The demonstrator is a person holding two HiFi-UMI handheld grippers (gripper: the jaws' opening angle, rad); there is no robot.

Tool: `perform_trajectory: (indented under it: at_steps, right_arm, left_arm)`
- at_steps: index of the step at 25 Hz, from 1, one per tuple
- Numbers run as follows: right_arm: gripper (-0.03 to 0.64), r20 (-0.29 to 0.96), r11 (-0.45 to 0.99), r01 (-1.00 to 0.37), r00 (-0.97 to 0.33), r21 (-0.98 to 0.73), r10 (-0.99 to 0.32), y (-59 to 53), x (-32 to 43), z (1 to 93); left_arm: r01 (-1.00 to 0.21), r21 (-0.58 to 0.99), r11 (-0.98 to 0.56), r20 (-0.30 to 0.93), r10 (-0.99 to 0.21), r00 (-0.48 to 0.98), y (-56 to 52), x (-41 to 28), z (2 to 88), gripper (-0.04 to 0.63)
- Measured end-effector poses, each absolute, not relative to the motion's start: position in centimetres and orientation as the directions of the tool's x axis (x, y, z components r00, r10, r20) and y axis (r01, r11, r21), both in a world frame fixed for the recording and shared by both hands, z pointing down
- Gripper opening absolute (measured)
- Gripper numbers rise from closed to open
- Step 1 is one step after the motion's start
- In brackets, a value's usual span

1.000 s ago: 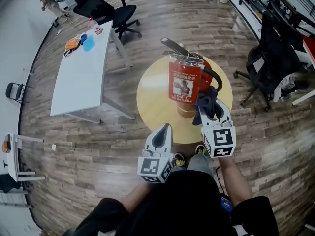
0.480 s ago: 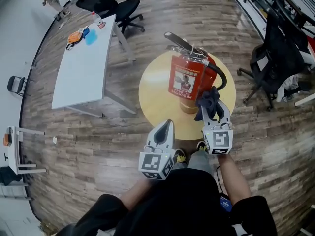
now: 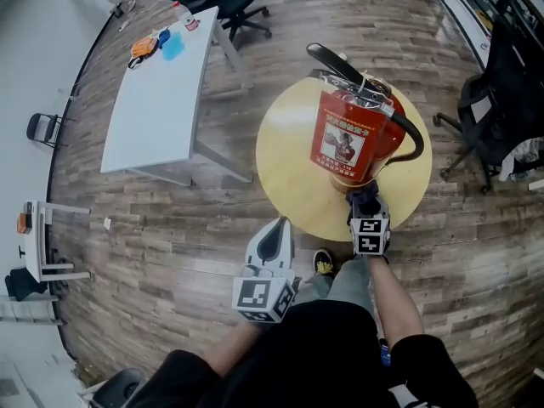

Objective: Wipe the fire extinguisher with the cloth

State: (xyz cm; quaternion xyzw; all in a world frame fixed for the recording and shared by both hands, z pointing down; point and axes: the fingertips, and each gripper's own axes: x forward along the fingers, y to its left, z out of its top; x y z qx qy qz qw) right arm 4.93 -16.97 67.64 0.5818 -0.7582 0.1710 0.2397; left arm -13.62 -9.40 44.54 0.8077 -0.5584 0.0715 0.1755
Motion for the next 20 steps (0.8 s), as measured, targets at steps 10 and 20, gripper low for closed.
perform_trajectory:
  at_steps: [10,20]
  right_arm:
    - [0.133,0.603,0.168,-0.982,-0.182,-0.08,-0.777,-15.7,1.5,64.5]
    - [0.134,0.265,0.15,-0.961,-0.211,-0.234,-0.941,-15.4,2.3,39.0]
  left_arm:
    - [-0.926,0.221,-0.306,0.295,-0.884,0.363,-8.9,-14.3,44.8,0.025]
    - [-0.902,0.247,-0.355,0.234,-0.881,0.411,-8.7,-12.9,43.0,0.023]
